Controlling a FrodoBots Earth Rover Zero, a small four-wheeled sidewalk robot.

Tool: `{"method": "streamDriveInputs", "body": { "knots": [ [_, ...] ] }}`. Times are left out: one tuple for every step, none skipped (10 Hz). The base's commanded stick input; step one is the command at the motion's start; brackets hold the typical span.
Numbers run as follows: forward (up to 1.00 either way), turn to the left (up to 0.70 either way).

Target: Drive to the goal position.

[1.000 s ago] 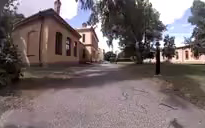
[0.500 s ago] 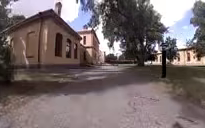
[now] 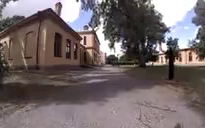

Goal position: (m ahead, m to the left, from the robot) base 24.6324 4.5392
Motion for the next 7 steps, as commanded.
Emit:
{"method": "streamDriveInputs", "body": {
  "knots": [
    [0.85, 0.01],
    [0.85, 0.01],
    [0.85, 0.01],
    [0.85, 0.01],
    [0.85, 0.01],
    [0.85, 0.01],
    [0.85, 0.01]
  ]
}}
